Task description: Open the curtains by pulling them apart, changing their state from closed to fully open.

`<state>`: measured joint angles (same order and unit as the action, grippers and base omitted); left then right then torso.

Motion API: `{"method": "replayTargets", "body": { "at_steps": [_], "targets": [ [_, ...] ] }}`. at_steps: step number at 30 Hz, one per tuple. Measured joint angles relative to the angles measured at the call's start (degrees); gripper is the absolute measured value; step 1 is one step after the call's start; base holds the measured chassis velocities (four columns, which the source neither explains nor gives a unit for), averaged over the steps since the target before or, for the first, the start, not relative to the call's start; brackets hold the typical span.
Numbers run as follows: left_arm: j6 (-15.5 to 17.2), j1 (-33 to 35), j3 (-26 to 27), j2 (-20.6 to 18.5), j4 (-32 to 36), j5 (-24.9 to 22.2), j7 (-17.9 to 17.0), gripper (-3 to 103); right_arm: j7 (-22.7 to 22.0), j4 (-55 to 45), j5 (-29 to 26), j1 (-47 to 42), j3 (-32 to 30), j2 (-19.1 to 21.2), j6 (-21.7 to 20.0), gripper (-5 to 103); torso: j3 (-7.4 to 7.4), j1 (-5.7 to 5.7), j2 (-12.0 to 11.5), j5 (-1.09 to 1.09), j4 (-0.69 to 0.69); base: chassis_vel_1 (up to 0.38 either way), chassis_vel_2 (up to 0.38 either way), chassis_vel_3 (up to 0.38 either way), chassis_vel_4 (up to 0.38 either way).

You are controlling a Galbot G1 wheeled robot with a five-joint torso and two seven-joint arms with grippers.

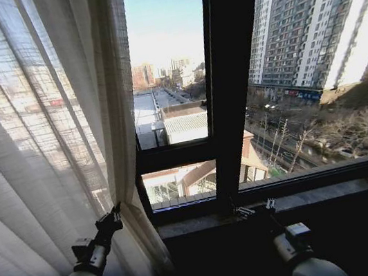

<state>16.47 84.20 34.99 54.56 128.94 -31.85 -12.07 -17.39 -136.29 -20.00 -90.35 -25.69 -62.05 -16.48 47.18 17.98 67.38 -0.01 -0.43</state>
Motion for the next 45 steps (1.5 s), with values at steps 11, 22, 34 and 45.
{"method": "replayTargets", "body": {
  "at_steps": [11, 22, 34, 45],
  "targets": [
    [0.0, 2.2, 1.1, 1.2, 2.1, 0.2, -0.2, 0, 0.1, -0.9, 0.0, -0.7, -0.1, 0.4, 0.0, 100, 0.00, 0.01, 0.0, 0.04, -0.01, 0.360, 0.350, -0.366, -0.346],
    [0.0, 2.7, 1.4, 1.3, 3.1, 0.3, -0.4, 0, 0.1, -1.7, 0.1, -1.4, -0.2, 0.4, 0.0, 100, 0.00, 0.01, 0.0, 0.03, -0.02, 0.346, 0.359, -0.342, -0.345],
    [0.0, 3.7, 1.7, 1.2, 4.1, 0.2, -1.2, 0, 0.2, -2.1, 0.5, -2.1, -0.3, 0.2, 0.0, 100, 0.01, 0.01, 0.0, 0.03, -0.02, 0.343, 0.368, -0.358, -0.365],
    [0.0, 3.8, 1.8, 1.9, 4.2, 0.3, -1.3, 0, 1.0, -2.2, 0.3, -2.4, 0.0, 0.2, 0.3, 100, 0.00, 0.01, 0.0, 0.00, 0.00, 0.336, 0.327, -0.329, -0.324]
  ]
}}
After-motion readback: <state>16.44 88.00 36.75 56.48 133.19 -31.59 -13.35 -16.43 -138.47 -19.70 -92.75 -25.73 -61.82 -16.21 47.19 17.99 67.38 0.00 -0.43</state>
